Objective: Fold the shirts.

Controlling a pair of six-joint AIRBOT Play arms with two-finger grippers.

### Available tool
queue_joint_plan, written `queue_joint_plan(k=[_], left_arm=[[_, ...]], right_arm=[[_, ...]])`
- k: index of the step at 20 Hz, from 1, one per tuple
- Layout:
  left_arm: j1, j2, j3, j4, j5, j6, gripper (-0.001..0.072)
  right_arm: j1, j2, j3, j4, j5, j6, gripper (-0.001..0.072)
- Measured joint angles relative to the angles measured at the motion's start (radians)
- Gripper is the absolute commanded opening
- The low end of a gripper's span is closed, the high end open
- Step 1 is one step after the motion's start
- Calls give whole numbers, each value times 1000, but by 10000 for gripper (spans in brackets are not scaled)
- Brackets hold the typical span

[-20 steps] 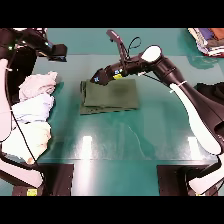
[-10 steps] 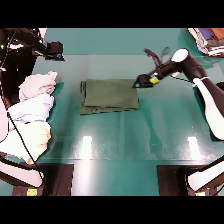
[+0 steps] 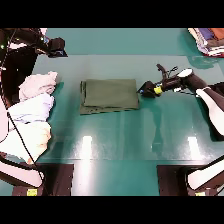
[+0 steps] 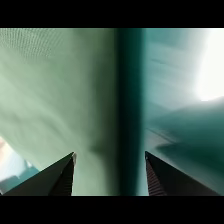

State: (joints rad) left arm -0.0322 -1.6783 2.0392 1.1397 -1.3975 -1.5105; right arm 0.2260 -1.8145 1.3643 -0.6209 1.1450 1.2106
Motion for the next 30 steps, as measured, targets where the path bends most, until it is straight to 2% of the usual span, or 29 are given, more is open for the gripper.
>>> queue_joint_plan(k=[3,4,6,7,12,16,22,27,30], left_arm=[[0,0,0,-26,7,0,26],[0,0,0,-32,7,0,26],[0,0,0,-44,6,0,25],[0,0,0,-54,5,0,25],[-22,0,0,-105,3,0,24],[-114,0,0,-113,5,0,25],[-302,0,0,-111,69,25,25],[-420,0,0,-104,163,58,25],[-451,0,0,-102,192,65,25]], right_arm=[[60,-32,-4,92,-49,-14,485],[81,-44,6,112,-60,-21,426],[118,-68,42,123,-76,-33,106],[132,-76,65,136,-80,-41,17],[159,-85,192,158,-78,-73,15],[71,-12,235,56,-63,-43,15],[-281,188,248,-218,-3,58,15],[-623,290,250,-295,11,93,15],[-752,307,250,-307,14,103,15]])
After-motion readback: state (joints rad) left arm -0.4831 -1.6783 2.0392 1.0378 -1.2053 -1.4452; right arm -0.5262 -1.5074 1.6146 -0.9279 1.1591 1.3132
